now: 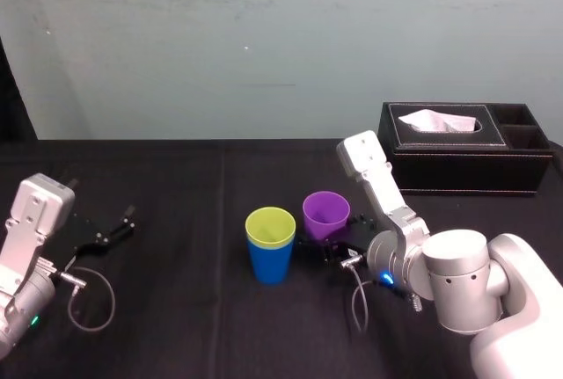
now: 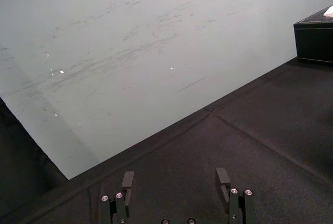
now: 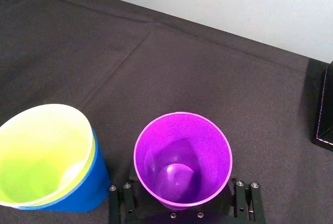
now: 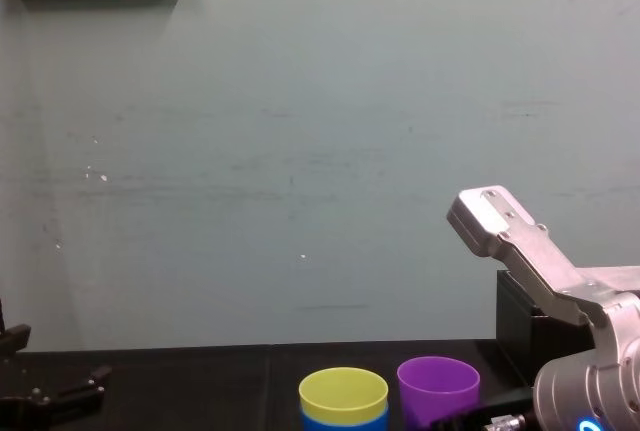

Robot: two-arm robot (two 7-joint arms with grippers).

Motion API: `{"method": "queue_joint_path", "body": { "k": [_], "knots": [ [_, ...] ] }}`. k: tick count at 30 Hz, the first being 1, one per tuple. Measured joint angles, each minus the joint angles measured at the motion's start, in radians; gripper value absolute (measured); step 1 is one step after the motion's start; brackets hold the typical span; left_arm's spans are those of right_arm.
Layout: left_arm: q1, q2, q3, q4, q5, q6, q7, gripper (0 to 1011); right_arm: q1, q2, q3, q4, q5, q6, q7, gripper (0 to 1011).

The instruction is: Stack the three plastic cups sequentially using one hand.

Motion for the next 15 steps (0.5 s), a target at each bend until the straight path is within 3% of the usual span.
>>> {"method": "queue_joint_path", "body": {
  "k": [9,15],
  "knots": [
    [0.0,0.0,0.0,0.0,0.0,0.0,0.0,1000,-0.001,0.001,-0.001,-0.002,0.0,0.001,-0.001,723],
    [0.0,0.0,0.0,0.0,0.0,0.0,0.0,1000,-0.001,0.001,-0.001,-0.002,0.0,0.002,-0.001,700]
  ]
}}
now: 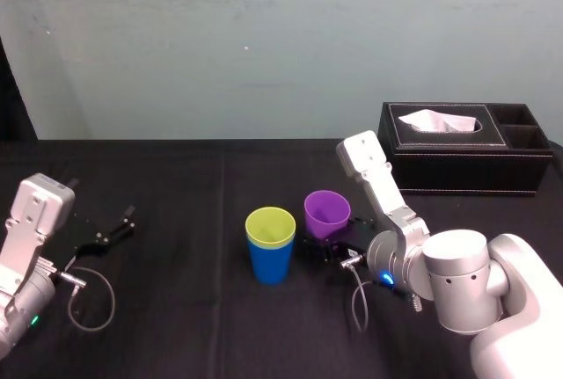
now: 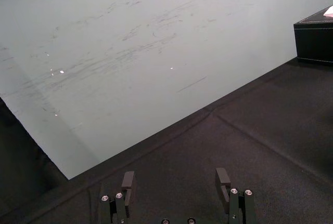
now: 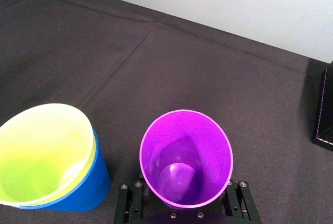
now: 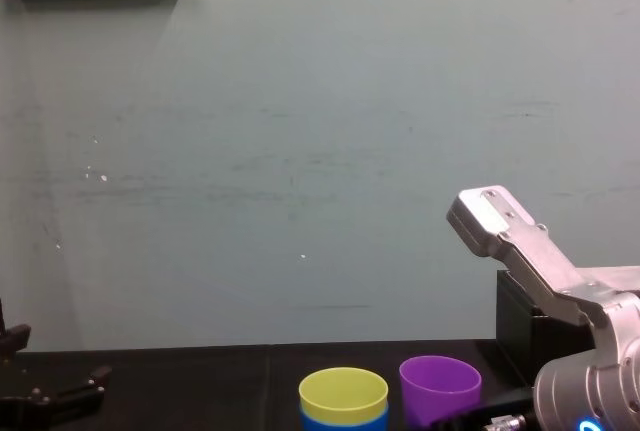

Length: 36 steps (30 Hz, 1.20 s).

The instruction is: Stack the three plastic cups sequentially using one hand.

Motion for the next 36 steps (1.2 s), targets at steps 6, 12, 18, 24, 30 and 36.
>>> {"method": "queue_joint_path", "body": {
  "k": [6,12,18,24,30,36],
  "knots": [
    [0.0,0.0,0.0,0.0,0.0,0.0,0.0,1000,-0.001,0.001,-0.001,-0.005,0.0,0.0,0.0,700],
    [0.0,0.0,0.0,0.0,0.0,0.0,0.0,1000,-0.014,0.019,-0.012,-0.057,-0.024,0.008,0.001,700],
    [0.0,0.0,0.0,0.0,0.0,0.0,0.0,1000,-0.019,0.051,-0.025,-0.142,-0.043,0.059,0.042,700],
    [0.0,0.0,0.0,0.0,0.0,0.0,0.0,1000,-0.029,0.083,-0.014,-0.255,-0.039,0.113,0.09,700],
    [0.0,0.0,0.0,0.0,0.0,0.0,0.0,1000,-0.036,0.112,-0.001,-0.347,-0.02,0.149,0.133,700],
    [0.0,0.0,0.0,0.0,0.0,0.0,0.0,1000,-0.039,0.133,0.001,-0.415,0.018,0.182,0.174,700]
  ]
}}
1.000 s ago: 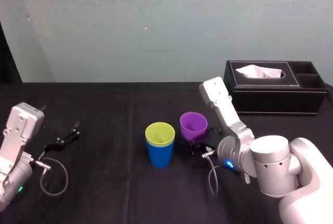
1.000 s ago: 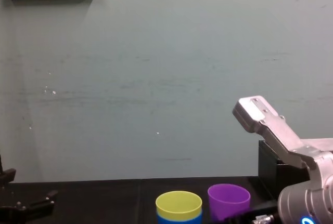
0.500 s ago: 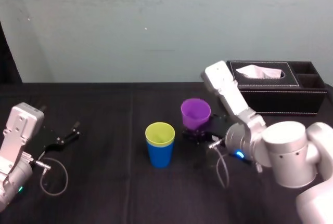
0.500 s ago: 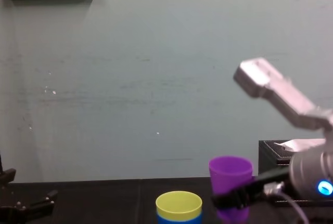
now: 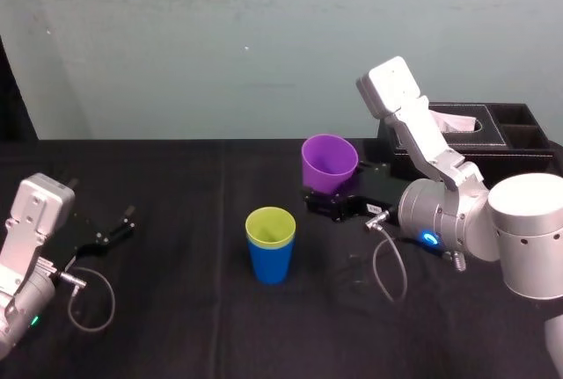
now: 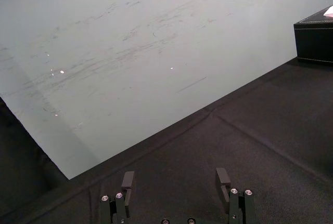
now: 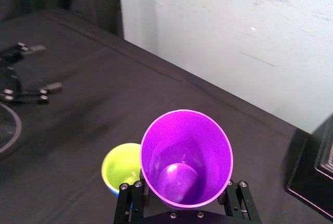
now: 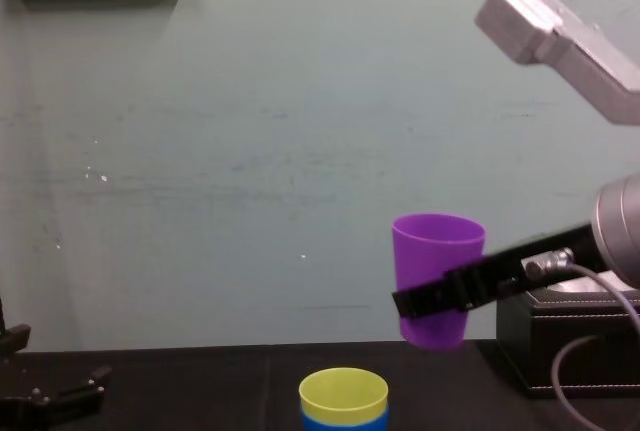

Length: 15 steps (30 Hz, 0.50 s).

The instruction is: Stack the three plastic cups sequentially using one hand.

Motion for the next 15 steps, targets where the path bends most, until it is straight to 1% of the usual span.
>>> {"method": "queue_joint_path", "body": {
  "k": [7,15],
  "knots": [
    [0.0,0.0,0.0,0.0,0.0,0.0,0.0,1000,-0.009,0.006,-0.019,-0.05,0.038,0.027,0.024,700],
    [0.0,0.0,0.0,0.0,0.0,0.0,0.0,1000,-0.015,0.001,-0.05,-0.062,0.057,0.031,0.026,700]
  ]
}}
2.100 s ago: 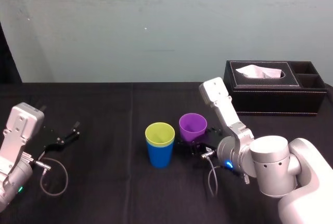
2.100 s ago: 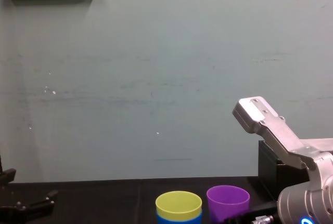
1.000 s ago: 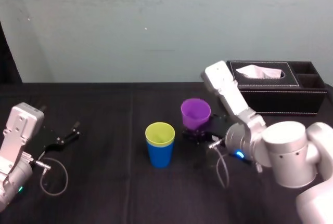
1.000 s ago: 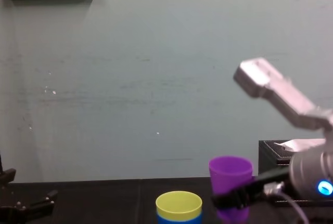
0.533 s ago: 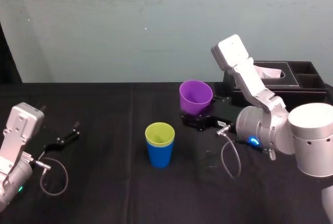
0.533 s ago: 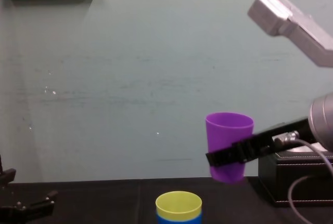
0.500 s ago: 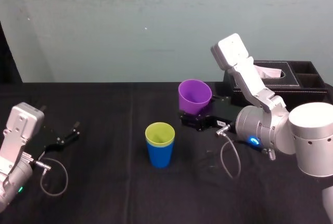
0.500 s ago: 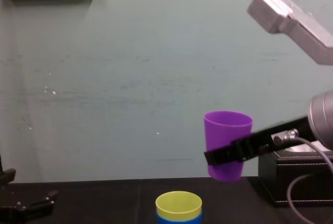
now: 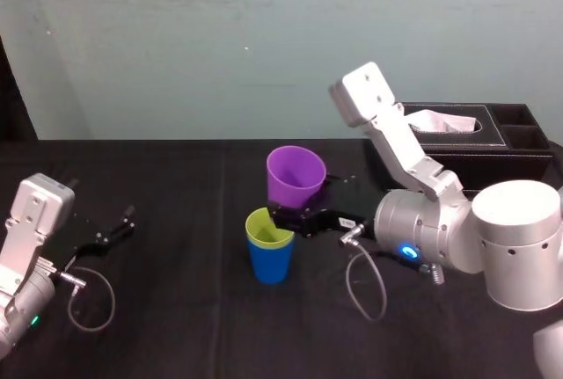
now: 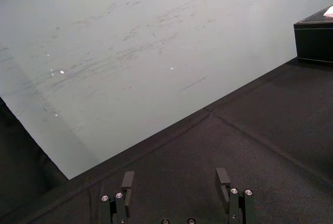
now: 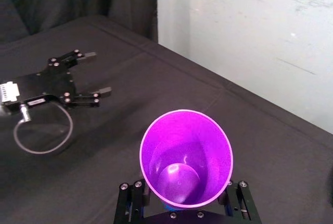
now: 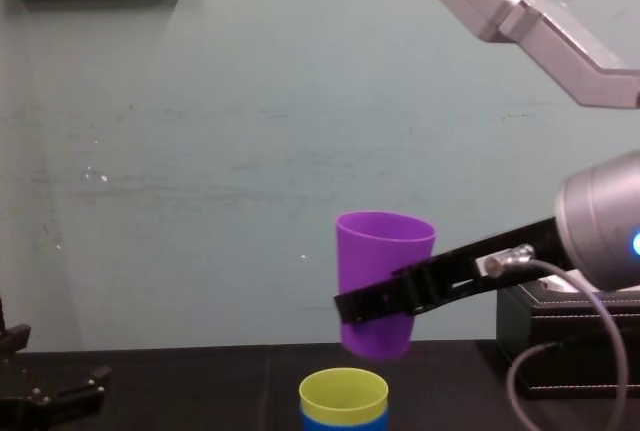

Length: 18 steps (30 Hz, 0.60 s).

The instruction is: Stack the three plastic cups sequentially using one hand.

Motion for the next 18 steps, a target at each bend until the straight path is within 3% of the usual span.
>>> {"method": "queue_joint_path", "body": {
  "k": [18],
  "knots": [
    [0.0,0.0,0.0,0.0,0.0,0.0,0.0,1000,0.025,-0.001,-0.055,0.063,0.024,-0.024,-0.024,700]
  ]
}}
